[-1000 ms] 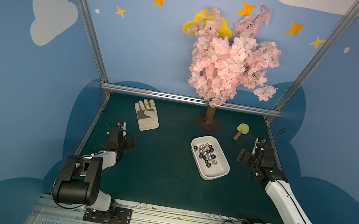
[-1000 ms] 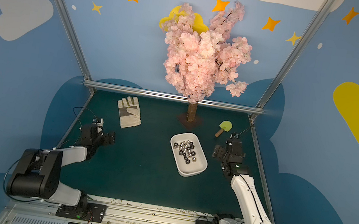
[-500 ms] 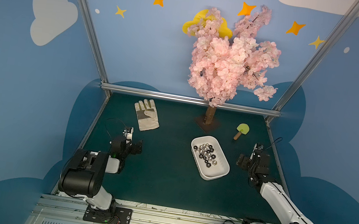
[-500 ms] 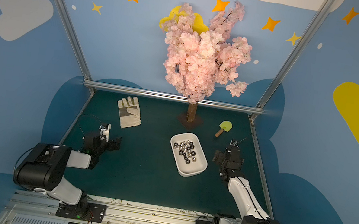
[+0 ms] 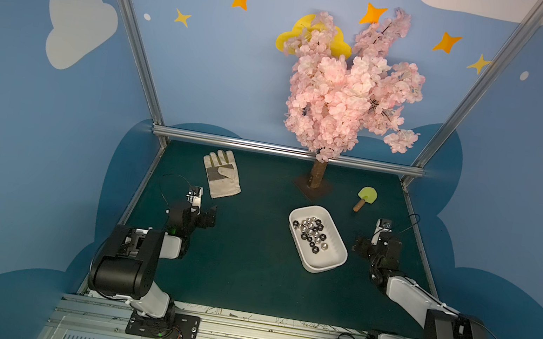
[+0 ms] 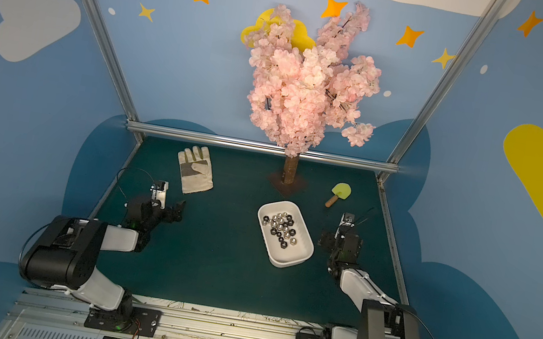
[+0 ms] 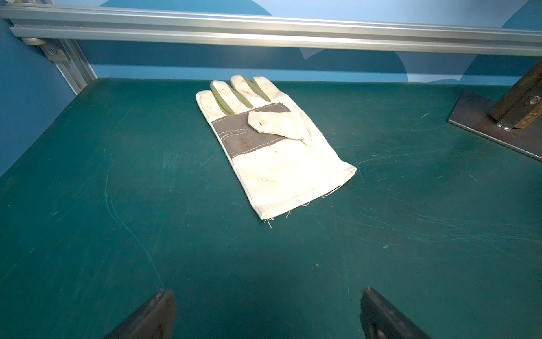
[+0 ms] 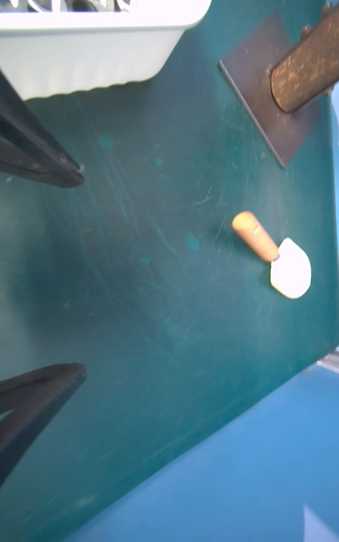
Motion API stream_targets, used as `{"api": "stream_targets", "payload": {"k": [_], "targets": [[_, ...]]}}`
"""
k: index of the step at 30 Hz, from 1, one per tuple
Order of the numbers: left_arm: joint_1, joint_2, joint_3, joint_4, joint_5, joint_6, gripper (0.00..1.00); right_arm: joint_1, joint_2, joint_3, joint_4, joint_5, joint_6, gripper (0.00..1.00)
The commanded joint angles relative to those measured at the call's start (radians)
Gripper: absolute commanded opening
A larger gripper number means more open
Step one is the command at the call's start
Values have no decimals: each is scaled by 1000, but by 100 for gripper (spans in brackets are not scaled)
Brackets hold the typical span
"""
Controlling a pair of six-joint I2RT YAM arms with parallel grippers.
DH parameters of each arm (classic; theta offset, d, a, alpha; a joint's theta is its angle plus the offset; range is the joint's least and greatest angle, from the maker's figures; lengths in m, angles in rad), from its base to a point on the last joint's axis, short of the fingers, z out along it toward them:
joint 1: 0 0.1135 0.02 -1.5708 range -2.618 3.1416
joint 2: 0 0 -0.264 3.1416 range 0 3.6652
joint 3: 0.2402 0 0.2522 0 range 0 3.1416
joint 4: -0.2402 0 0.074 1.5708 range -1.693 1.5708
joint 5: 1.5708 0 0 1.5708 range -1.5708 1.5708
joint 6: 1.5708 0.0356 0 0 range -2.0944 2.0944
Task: Put the nuts on the desktop into the storage box
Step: Reset both arms
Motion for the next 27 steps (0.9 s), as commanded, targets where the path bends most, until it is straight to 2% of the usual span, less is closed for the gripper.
{"api": "stream_targets", "payload": {"k": [1,5,8,10,12,13,15,19,21,27], "targets": [[2,-12,7,1,12,7,100,0,26,46,57,-37,-49,99],[2,-11,8,2,12,6,100,-3,37,-5,182,-5,-50,99],[3,-11,7,2,12,7,100,-2,83,-27,250,-43,-68,98],[2,-11,8,1,13,7,100,-2,157,-57,380,-59,-92,98],[2,-11,7,1,13,7,100,2,235,-67,527,-7,-45,98],[1,-11,7,2,13,7,100,-2,237,-79,559,-20,-45,99],[2,-11,7,2,13,7,100,-1,218,-66,508,-14,-44,99],[2,-11,7,1,13,7,100,-7,163,9,249,-47,-63,98],[2,-10,10,1,13,7,100,-8,168,-3,293,-43,-61,98],[1,-11,9,-1,13,7,100,-10,164,6,266,-47,-60,98]]}}
